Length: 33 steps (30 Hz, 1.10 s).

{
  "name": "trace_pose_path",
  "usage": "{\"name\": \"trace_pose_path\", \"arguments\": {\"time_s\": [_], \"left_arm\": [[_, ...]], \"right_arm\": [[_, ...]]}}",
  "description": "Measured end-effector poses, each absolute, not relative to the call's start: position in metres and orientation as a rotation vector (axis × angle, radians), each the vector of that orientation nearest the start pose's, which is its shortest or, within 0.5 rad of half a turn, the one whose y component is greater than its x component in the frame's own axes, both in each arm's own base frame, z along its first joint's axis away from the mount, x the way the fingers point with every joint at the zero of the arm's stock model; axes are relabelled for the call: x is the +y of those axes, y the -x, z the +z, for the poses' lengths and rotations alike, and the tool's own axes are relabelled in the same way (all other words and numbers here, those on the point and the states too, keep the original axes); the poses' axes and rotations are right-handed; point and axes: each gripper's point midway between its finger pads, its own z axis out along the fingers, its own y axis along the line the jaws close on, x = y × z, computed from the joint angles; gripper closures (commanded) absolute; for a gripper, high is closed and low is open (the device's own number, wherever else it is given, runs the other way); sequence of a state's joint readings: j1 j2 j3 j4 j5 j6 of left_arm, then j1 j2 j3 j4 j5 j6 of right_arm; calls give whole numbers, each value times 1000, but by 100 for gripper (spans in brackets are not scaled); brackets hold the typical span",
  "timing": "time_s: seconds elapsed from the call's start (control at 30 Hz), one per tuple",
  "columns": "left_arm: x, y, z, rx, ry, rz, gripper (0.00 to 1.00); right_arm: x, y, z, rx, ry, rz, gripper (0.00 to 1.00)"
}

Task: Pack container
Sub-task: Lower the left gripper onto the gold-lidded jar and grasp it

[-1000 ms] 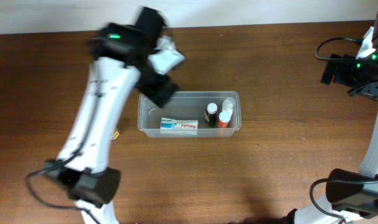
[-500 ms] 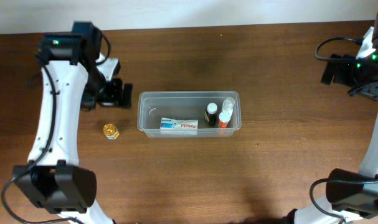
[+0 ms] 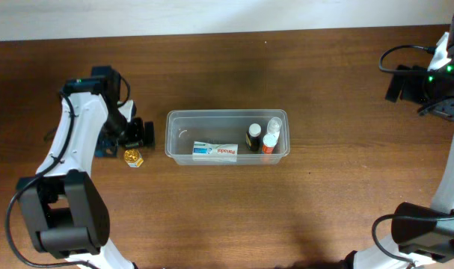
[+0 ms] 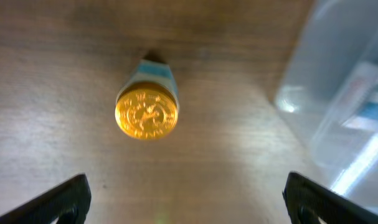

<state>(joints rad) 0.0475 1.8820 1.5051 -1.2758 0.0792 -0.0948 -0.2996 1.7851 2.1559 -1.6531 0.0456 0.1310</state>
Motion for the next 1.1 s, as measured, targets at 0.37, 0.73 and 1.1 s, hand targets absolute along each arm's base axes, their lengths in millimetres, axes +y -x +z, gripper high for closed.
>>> {"name": "trace_pose_path", "arguments": {"time_s": [0.37,0.73,1.1], "left_arm": [[21,-334,67,3178,329,-107,1],[24,-339,40,3122,364,-82,1],[28,-343,33,3101,393,-52,0]], "right_arm": [[-112,-335,281,2788,-619,-100,2],[-112,-335,281,2788,-619,-100,2],[-112,-335,281,2788,-619,-100,2]]}}
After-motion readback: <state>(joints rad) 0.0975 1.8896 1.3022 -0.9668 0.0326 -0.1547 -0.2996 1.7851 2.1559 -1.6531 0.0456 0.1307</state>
